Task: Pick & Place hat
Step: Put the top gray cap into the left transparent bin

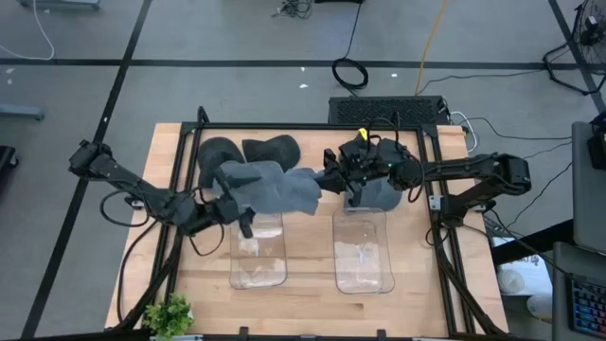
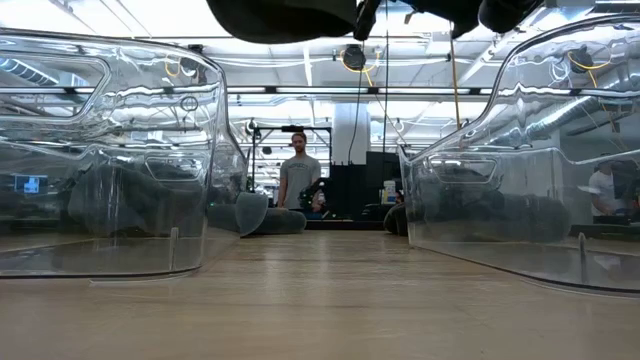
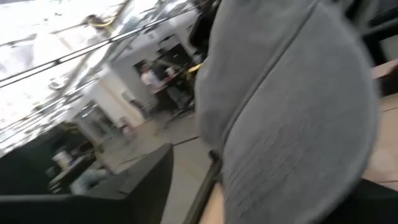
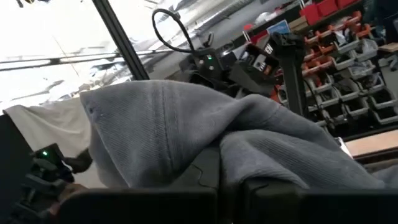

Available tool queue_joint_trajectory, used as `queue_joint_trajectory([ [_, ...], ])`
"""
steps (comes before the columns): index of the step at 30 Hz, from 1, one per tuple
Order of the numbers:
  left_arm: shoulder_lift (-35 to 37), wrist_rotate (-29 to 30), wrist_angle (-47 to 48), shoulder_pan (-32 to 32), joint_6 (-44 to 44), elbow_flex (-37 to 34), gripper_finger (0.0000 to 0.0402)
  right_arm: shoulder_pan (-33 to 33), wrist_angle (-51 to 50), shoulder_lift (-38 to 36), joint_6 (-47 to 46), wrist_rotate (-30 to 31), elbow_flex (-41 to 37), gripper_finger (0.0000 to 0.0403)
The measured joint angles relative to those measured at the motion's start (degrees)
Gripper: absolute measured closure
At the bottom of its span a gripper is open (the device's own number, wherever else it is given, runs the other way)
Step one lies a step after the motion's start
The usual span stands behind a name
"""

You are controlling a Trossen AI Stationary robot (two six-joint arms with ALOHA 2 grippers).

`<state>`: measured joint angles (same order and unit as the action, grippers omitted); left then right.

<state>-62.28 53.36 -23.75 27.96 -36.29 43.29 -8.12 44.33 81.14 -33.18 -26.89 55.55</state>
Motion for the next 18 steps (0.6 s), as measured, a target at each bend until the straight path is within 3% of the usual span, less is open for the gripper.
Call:
queue_joint_trajectory([
  [4,0.1,-0.6,-1.6,1.8,-0.1,0.0,0.0081,0.0,0.7,0.0,2.3,0.0,0.0,0.0402],
  [8,0.1,-1.9,-1.9,3.4,8.4,0.0,0.0057,-0.4,0.8,-0.3,4.5,1.9,0.0,0.0403],
  [14,0.0,-2.7,2.0,6.4,17.9,0.0,0.0044,-1.9,-0.3,-0.3,7.6,2.9,0.0,0.0403],
  [18,0.0,-8.7,2.7,8.1,24.4,0.0,0.0045,-2.8,-0.8,-0.3,8.6,3.1,0.0,0.0403],
])
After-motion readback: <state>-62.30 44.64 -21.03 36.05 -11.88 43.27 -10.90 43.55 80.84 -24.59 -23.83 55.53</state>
